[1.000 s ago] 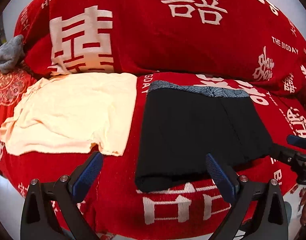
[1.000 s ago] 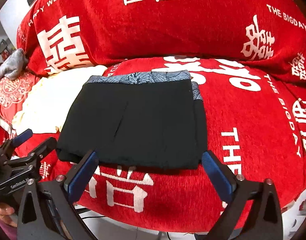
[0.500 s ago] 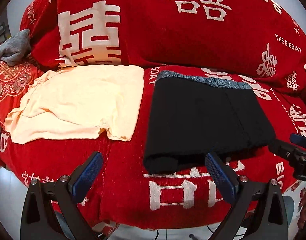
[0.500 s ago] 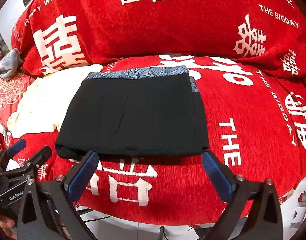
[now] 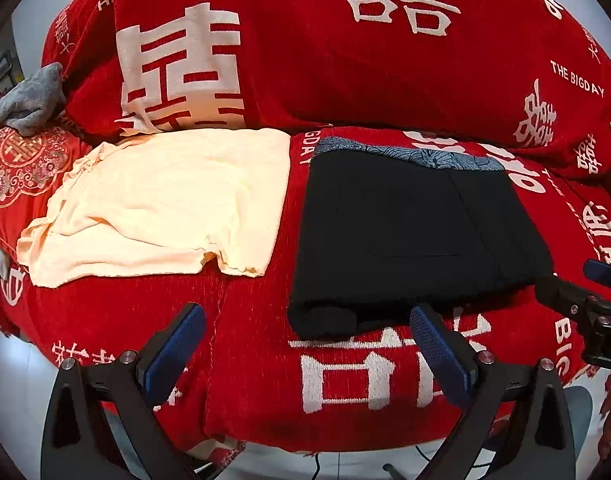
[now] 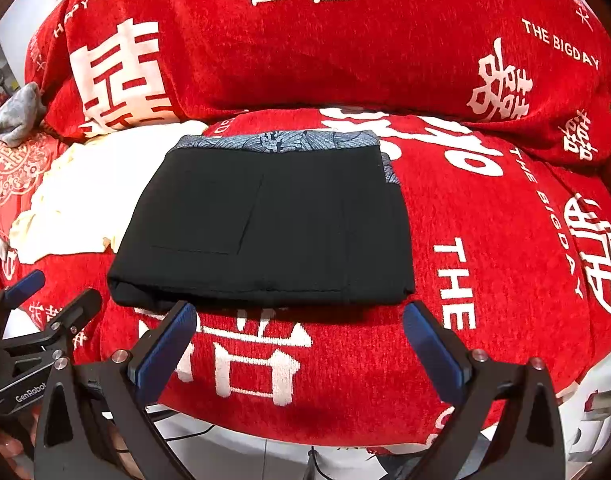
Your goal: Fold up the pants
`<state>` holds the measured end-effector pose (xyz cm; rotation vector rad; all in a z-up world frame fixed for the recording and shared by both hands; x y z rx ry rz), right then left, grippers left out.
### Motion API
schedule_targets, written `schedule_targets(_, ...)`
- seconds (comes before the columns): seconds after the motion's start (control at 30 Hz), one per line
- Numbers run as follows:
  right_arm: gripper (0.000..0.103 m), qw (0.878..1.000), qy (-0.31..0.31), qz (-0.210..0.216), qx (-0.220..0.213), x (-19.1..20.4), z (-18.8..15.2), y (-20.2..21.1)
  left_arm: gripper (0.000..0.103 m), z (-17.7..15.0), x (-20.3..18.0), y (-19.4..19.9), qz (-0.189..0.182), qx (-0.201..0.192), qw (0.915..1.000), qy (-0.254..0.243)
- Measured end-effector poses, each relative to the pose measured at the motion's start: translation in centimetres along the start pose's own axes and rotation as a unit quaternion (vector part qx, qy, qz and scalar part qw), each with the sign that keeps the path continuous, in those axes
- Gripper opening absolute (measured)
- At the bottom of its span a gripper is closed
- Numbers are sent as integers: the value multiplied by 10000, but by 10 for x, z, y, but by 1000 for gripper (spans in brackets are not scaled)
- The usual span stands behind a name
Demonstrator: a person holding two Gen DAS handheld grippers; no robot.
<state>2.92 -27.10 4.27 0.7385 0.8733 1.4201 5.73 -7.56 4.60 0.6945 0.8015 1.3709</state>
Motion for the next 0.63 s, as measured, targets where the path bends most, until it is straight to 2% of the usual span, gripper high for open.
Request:
schedule_targets(0.43, 103, 9999, -27, 99, -9, 3, 0, -2, 102, -1, -1, -1, -44, 46, 10000, 34)
schedule_targets(0.63, 103, 9999, -11, 103, 48, 3, -1, -7, 102, 2, 3, 4, -152, -163, 9997, 112)
Point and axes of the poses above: each gripper's, at about its wrist camera, not at the fingertips, and y roughly against the way its jaws point, x to its left, z to its top, the point moved 2 cm from there along -y, roughly the way its jaws point, and after that the axes turned 9 degrees about y, right-handed, at the moved point
